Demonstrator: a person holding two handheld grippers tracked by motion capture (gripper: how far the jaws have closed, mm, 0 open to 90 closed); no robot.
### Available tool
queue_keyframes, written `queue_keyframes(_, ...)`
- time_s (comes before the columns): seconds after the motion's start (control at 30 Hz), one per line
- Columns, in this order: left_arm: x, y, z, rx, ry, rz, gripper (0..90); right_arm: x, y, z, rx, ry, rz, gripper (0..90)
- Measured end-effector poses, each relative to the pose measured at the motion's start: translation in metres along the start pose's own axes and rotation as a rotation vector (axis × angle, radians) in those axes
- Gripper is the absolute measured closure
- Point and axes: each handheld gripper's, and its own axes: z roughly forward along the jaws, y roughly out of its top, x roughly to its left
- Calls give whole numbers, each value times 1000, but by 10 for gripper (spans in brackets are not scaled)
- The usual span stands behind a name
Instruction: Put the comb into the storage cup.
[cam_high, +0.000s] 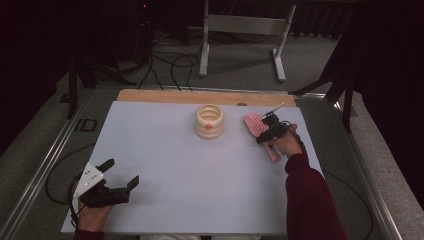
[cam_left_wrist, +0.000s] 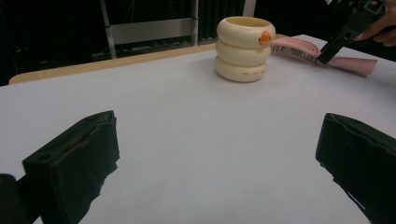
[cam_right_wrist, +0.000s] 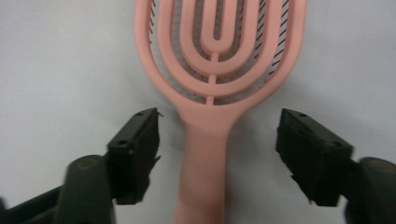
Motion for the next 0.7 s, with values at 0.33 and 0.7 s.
queue_keyframes(0.33,0,0,0,1,0,1,1,2,0,6,44,35,-12,546)
queue_keyframes(0.7,0,-1,0,3,-1,-1,1,3,1,7,56,32,3,651)
